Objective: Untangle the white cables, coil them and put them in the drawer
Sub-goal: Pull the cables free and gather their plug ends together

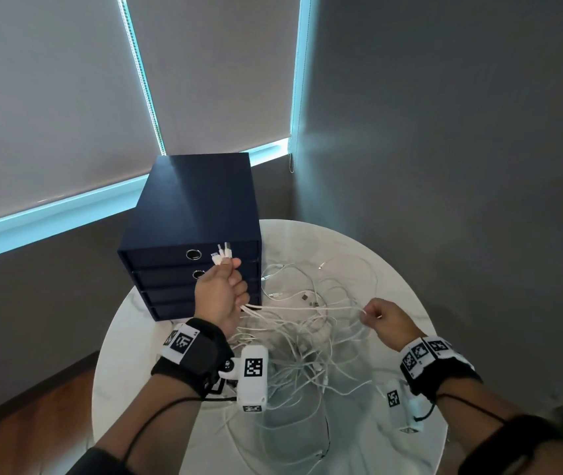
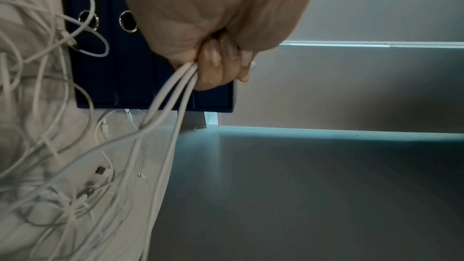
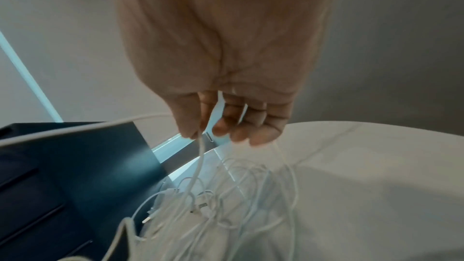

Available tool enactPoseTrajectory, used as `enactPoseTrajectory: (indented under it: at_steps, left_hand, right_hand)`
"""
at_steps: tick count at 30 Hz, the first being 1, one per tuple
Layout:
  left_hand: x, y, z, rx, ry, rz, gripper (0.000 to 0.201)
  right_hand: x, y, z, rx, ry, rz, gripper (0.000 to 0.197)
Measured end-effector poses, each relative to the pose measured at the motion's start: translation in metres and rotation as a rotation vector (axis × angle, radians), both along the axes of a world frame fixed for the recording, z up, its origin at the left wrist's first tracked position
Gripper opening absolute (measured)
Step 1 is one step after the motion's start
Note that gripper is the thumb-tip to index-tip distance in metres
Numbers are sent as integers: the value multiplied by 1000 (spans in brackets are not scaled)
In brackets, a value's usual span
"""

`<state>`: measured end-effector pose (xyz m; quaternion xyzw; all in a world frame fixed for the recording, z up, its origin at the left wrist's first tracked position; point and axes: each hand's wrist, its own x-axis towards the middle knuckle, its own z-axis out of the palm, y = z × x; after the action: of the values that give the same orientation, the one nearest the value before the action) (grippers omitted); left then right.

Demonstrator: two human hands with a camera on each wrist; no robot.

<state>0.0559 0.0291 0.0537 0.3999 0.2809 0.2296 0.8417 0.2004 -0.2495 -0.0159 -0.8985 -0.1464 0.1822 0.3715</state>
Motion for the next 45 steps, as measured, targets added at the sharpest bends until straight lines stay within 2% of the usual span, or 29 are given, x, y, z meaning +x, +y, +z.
enactPoseTrajectory:
  at_steps: [2,5,8,10,12,14,16,19,21,23,25,26,28,29,30,32,34,37,41,43,45]
  left_hand:
    - [-1,-3,5,82,9,-46,23]
    - [-1,-14,11,253,11,-135,20]
    - [6,-27,16,418,-18,-189,18]
    - [13,-36,17,509,-19,-215,18]
    - [18,-45,15,557,-24,-248,19]
    - [19,-51,11,502,-47,-279,21]
    - [16,-52,6,411,-82,-330,18]
    - [7,-50,-9,378,-63,-403,16]
    - [2,-46,-21,336,-42,-364,16]
    - [-1,-43,-27,299,-29,-310,15]
    - [0,-42,-29,328,12,-292,16]
    - [0,-43,-29,357,37,-287,18]
    - [2,-45,-29,409,81,-278,20]
    - [4,-47,-29,432,97,-278,19]
    - [6,-50,-29,453,111,-284,19]
    - [9,-56,-27,481,125,-299,22]
    - [9,-58,-26,418,102,-304,21]
    - [6,-50,-29,297,58,-336,17]
    - [-4,-36,-43,329,129,-330,18]
    - [-10,-33,-52,343,164,-319,17]
    - [-13,-31,-58,332,183,-305,18]
  right_hand:
    - [-1,16,16,115,4,-47,25]
    - [-10,46,57,536,172,-81,20]
    - [-25,69,98,783,392,44,16]
    - [-36,80,114,780,445,178,11]
    - [-44,90,124,693,383,283,9]
    - [-48,99,133,678,300,295,10]
    - [-45,100,143,759,211,206,14]
    - [-25,89,164,1026,109,-38,18]
    - [-10,78,173,1106,85,-155,21]
    - [-1,70,169,974,84,-214,24]
    - [3,65,152,621,37,-245,29]
    - [5,63,139,352,-43,-197,30]
    - [-2,63,119,-205,-233,57,27]
    - [-12,67,115,-360,-304,194,26]
    - [-21,72,111,-388,-321,313,21]
    - [-40,86,110,-255,-239,471,17]
    - [-46,94,110,-103,-187,490,26]
    - [-21,97,115,199,-246,300,35]
    - [28,82,160,629,-337,-201,39]
    - [50,68,182,756,-308,-386,34]
    - [63,55,185,786,-263,-461,33]
